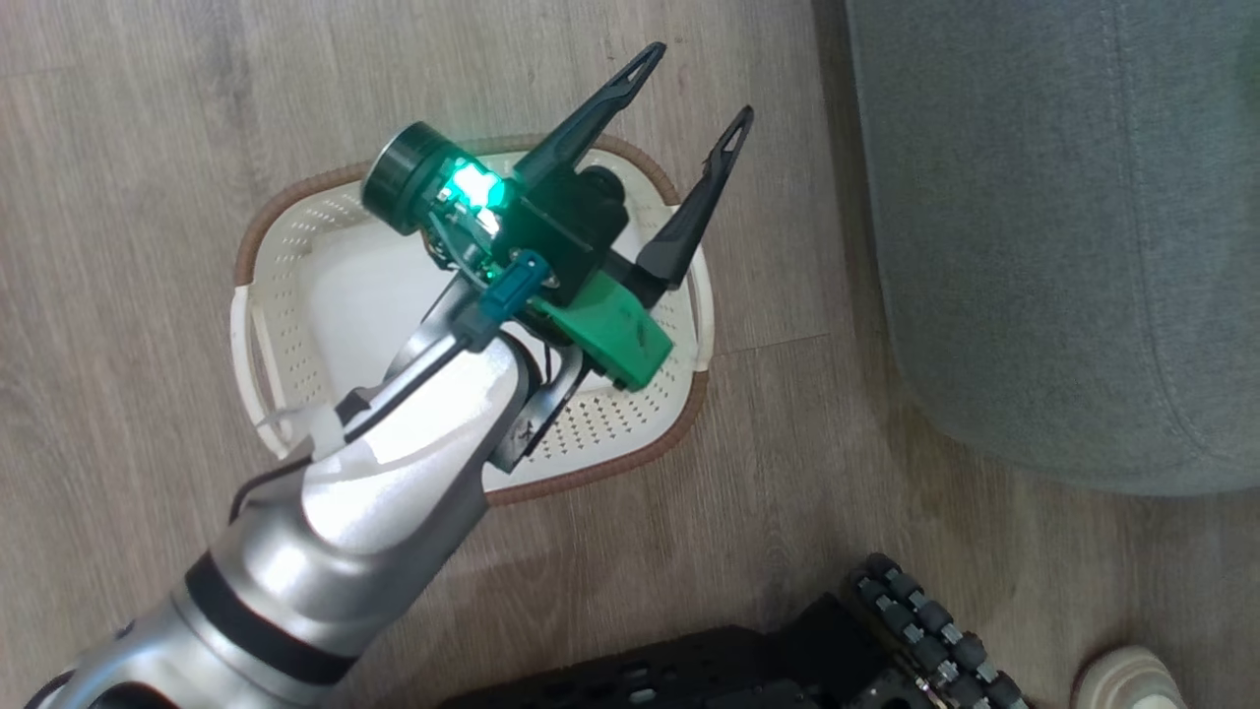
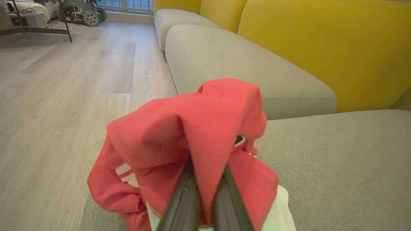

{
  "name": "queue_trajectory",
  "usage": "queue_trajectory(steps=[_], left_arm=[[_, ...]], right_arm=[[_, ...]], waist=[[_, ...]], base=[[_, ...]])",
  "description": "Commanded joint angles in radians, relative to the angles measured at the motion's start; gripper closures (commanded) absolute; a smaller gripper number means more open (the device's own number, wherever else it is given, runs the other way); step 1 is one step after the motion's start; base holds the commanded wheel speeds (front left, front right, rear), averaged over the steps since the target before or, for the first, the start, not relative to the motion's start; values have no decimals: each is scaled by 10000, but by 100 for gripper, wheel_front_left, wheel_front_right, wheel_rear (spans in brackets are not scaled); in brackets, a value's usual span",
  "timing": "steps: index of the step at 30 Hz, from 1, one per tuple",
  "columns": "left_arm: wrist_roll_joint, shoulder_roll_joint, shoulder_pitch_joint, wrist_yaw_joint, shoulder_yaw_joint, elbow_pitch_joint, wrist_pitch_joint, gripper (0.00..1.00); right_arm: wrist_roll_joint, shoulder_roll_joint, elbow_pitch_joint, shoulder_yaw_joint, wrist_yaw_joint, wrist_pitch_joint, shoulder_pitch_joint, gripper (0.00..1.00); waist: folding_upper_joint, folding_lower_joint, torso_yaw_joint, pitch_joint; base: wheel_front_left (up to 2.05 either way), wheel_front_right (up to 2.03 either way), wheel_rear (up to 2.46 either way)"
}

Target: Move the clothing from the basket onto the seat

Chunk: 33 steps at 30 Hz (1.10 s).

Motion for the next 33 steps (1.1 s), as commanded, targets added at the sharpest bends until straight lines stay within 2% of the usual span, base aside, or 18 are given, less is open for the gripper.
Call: queue_trajectory(steps=[1,2,3,4,10,17,23,33], left_arm=[[-53,178,-66,49,179,-387,30,0],[-61,210,-66,62,192,-404,40,0],[-66,237,-66,79,206,-421,39,0],[-67,262,-56,101,217,-428,31,0],[-271,402,188,298,398,-441,-37,0],[-521,397,482,392,491,-267,-281,0],[-915,245,876,438,655,126,-729,0],[-1462,321,2201,841,1363,645,-1372,0]], right_arm=[[-117,-20,-386,-47,-4,-63,116,68],[-158,59,-422,-17,-4,-63,165,45],[-142,142,-511,-1,-4,-63,212,9],[-134,213,-632,40,-4,-63,285,0],[149,494,-1387,940,-4,-64,1249,0],[518,190,-2141,1408,-4,-64,2416,0],[667,60,-2805,1802,-4,-64,3222,0],[1115,497,-3529,2991,-4,-64,4226,0]], waist=[[0,0,-43,-29],[0,0,-71,-51],[0,0,-103,-83],[0,0,-143,-132],[0,0,-533,-653],[0,0,-710,-1603],[0,0,-561,-2750],[0,0,49,-4398]], base=[[0,0,0],[0,0,0],[0,0,0],[0,0,0],[0,0,0],[0,0,0],[0,0,0],[0,0,0]])
